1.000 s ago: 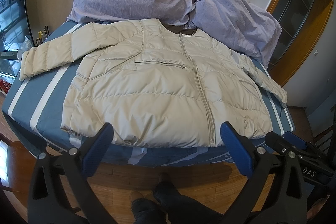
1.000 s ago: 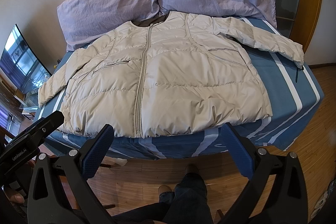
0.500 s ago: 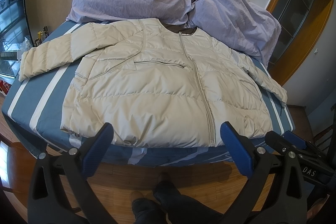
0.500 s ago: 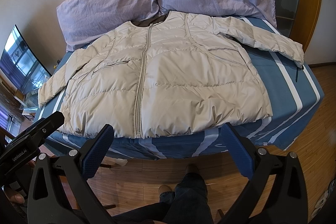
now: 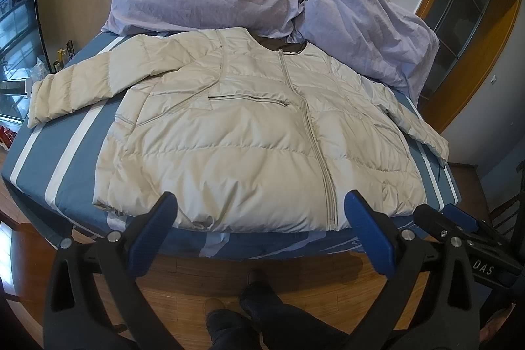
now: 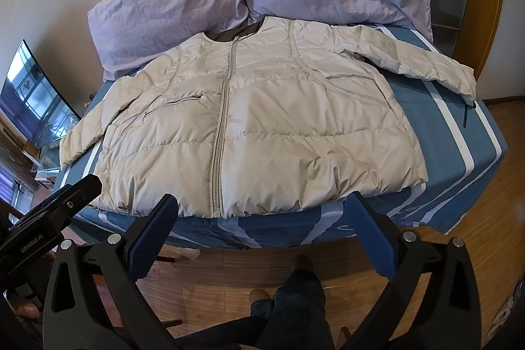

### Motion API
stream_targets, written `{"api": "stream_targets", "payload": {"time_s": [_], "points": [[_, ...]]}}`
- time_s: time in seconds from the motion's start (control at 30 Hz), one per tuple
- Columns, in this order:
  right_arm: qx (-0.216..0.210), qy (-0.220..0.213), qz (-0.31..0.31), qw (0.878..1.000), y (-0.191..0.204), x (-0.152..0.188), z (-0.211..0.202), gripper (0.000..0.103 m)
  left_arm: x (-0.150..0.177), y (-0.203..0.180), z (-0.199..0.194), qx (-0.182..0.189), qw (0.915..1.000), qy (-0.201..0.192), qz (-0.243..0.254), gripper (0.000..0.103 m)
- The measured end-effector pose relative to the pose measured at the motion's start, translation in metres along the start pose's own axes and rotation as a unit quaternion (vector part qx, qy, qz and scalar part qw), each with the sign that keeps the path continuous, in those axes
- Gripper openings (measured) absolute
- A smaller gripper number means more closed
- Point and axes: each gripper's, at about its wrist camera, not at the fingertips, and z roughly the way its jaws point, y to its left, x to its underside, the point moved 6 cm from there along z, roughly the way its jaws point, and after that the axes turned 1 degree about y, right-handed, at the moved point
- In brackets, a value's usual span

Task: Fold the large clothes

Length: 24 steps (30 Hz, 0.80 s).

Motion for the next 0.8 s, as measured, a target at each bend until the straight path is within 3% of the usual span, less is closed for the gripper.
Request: {"api": "stream_targets", "payload": {"time_s": [0.3,0.5,0.63,0.8], "points": [[-0.001,0.008,0.001,1.0,-0.004,-0.006,0.011,0.102,0.009,0.012,0.013,-0.003,1.0,0.004,-0.007,0.101],[-0.002,0.017,0.012,1.0,-0.017,-0.024,0.024,0.102,-0.001,0.005,0.027,-0.014,0.9996,0.014,-0.019,0.101],[0.024,0.02,0.03,0.999,-0.044,-0.046,0.039,0.102,-0.015,0.005,0.041,-0.038,0.9985,0.031,-0.026,0.101],[0.066,0.023,0.073,0.995,-0.108,-0.081,0.062,0.102,-0.03,0.005,0.063,-0.066,0.9969,0.035,-0.023,0.101]]}}
